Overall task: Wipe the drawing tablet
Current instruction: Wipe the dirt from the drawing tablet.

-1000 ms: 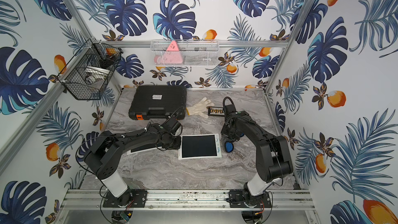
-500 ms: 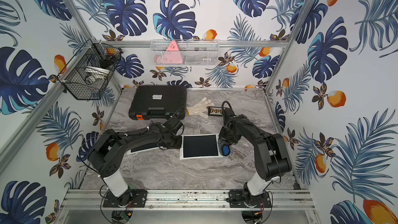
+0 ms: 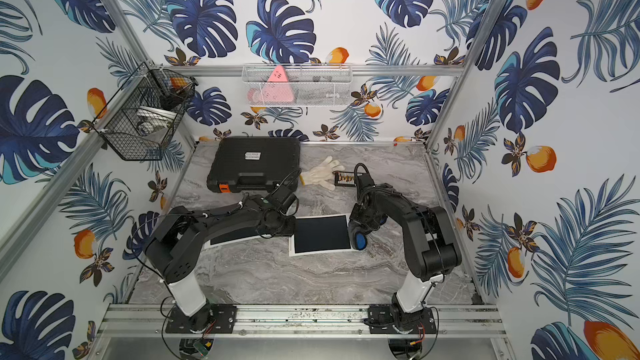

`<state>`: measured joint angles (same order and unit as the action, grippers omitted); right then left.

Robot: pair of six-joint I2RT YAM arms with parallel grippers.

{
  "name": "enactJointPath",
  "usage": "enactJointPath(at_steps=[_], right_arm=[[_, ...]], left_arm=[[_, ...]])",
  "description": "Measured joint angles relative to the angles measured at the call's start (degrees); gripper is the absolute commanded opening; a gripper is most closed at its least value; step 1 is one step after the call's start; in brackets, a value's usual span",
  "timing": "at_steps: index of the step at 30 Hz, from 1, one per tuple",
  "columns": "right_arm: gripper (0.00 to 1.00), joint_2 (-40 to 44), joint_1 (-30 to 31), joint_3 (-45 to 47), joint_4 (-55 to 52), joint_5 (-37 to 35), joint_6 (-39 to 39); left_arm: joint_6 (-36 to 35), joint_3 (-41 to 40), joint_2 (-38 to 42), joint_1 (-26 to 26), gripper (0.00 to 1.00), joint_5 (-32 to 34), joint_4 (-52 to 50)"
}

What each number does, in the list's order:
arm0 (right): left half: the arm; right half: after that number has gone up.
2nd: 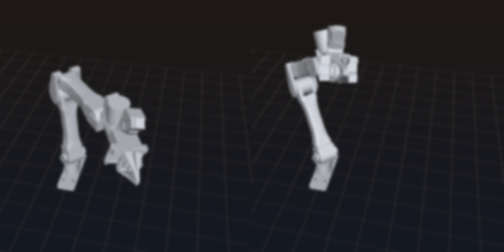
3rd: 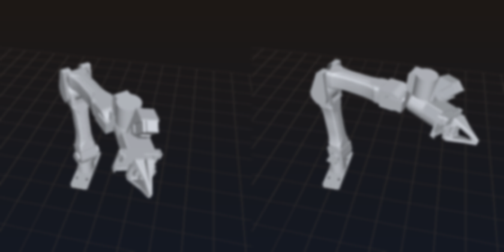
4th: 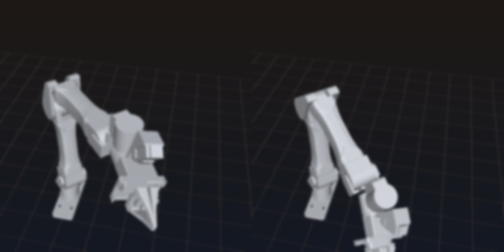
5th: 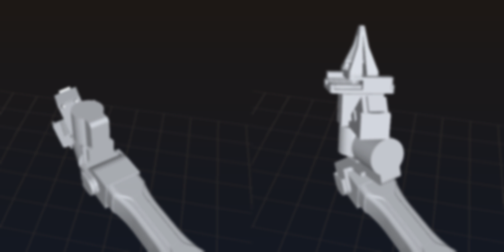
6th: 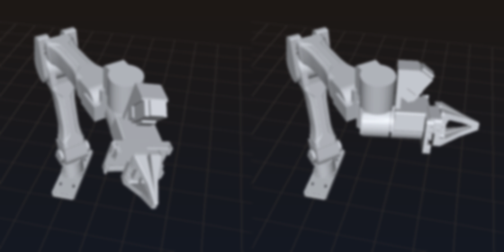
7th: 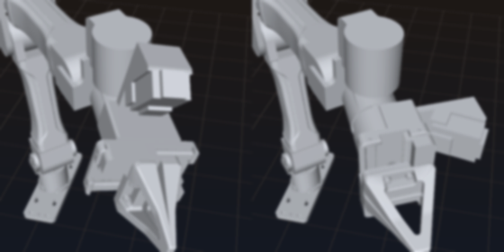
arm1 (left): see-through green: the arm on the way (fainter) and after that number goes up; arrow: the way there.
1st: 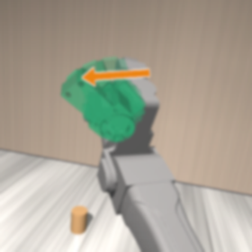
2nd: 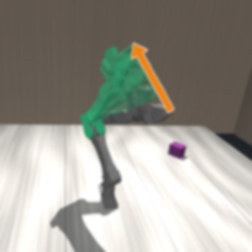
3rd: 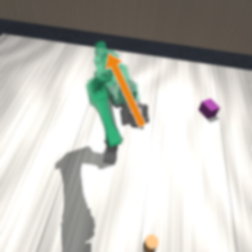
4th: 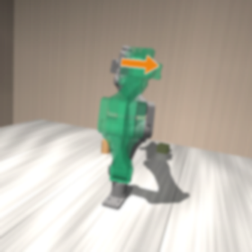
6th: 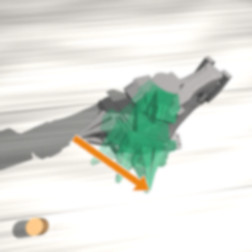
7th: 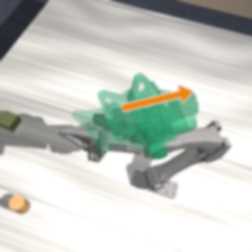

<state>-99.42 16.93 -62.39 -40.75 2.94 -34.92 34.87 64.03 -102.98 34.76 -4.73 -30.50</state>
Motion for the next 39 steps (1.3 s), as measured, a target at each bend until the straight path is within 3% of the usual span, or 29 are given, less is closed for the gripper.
enactJointPath(at_steps=[7,16,29,39], right_arm=[[0.00,-0.6,0.0,-0.5,0.1,0.4,0.0],[0.00,-0.7,0.3,-1.4,0.1,0.2,0.4],[0.00,-8.8,7.0,-9.6,0.8,1.0,1.2],[0.00,-8.8,-0.4,-8.7,1.9,3.8,2.7]], left_arm=[[0.0,0.0,-1.3,0.3,0.31,0.0,0.1],[-0.2,0.2,-1.9,1.0,0.21,0.9,0.5],[-0.3,-1.8,-1.4,1.2,0.19,1.9,2.5],[-0.3,-1.9,-1.8,1.2,0.19,1.7,4.0]])
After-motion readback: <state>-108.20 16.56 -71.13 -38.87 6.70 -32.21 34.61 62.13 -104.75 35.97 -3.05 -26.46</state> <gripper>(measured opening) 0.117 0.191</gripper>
